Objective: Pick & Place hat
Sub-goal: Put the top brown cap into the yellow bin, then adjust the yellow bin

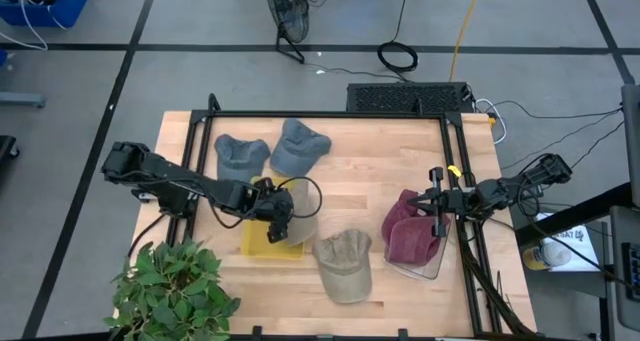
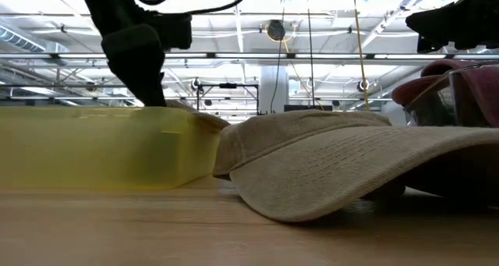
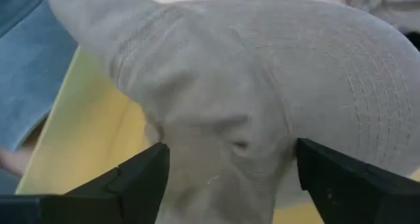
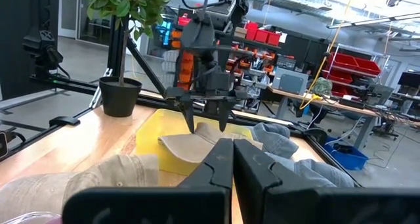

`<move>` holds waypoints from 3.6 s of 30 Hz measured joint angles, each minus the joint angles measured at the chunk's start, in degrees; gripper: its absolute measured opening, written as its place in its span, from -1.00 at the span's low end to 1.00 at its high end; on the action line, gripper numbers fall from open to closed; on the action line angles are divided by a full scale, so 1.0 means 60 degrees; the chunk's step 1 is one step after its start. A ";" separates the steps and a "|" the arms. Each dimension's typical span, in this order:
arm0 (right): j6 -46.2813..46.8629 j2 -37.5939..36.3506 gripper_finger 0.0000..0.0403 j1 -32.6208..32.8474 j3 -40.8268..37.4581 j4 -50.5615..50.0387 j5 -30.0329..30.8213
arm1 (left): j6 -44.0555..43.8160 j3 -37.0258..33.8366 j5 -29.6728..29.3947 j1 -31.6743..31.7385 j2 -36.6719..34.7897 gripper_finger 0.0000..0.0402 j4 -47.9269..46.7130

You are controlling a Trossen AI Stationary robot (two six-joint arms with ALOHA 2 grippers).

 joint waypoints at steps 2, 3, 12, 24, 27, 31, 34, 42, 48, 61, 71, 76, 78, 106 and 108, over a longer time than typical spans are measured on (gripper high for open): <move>0.0000 0.0004 -1.00 0.0000 0.0000 0.0002 0.0001 | 0.0120 0.0002 0.0031 0.0048 0.0125 0.55 0.0170; 0.0000 0.0000 -1.00 0.0000 0.0000 0.0008 0.0001 | 0.0132 0.0012 0.0036 0.0071 0.0205 0.51 0.0210; 0.0004 0.0007 -1.00 0.0000 0.0000 0.0012 0.0001 | 0.0801 0.0019 0.0221 0.0079 0.0332 -0.20 0.0277; -0.0004 0.0007 -1.00 0.0000 0.0000 0.0012 0.0001 | 0.3711 0.1286 -0.0557 -0.0509 0.0224 -0.96 -0.1513; -0.0004 0.0007 -1.00 0.0000 0.0000 0.0012 0.0001 | 0.4241 0.1791 -0.0558 -0.0758 0.0224 -0.96 -0.2238; -0.0004 0.0007 -1.00 0.0000 0.0000 0.0012 0.0001 | 0.3972 0.2179 -0.0550 -0.0929 0.0222 -0.97 -0.3419; -0.0004 0.0007 -1.00 0.0000 0.0000 0.0012 0.0000 | 0.3568 0.2124 -0.0536 -0.0920 0.0220 -0.98 -0.3495; 0.0007 0.0007 -1.00 0.0000 0.0000 0.0016 0.0001 | 0.3258 0.1508 0.0014 -0.0956 0.0220 -0.98 -0.3150; 0.0000 0.0007 -1.00 0.0000 0.0000 0.0016 0.0001 | 0.3220 0.0765 0.0207 -0.0952 0.0220 -0.98 -0.3020; -0.0004 0.0007 -1.00 0.0000 0.0000 0.0016 0.0001 | 0.2967 -0.0040 0.0549 -0.0718 0.0210 -0.84 -0.2230; -0.0004 0.0007 -1.00 0.0000 0.0000 0.0016 -0.0001 | 0.2491 0.0906 0.0411 -0.0721 0.0210 -0.15 -0.2557; -0.0004 0.0007 -1.00 0.0000 0.0000 0.0012 0.0001 | 0.1908 0.1925 -0.0093 -0.0745 0.0213 0.06 -0.3741; -0.0004 0.0007 -1.00 0.0000 0.0000 0.0012 -0.0001 | 0.1117 0.2322 -0.0650 -0.0778 0.0213 0.07 -0.4685; 0.0025 0.0007 -1.00 0.0000 0.0000 0.0008 -0.0003 | -0.3420 0.0184 0.0690 -0.0805 0.0213 -0.96 -0.7282; 0.0025 0.0004 -1.00 0.0000 0.0000 0.0012 -0.0003 | -0.3210 0.0026 0.0821 -0.0805 0.0213 -0.96 -0.6854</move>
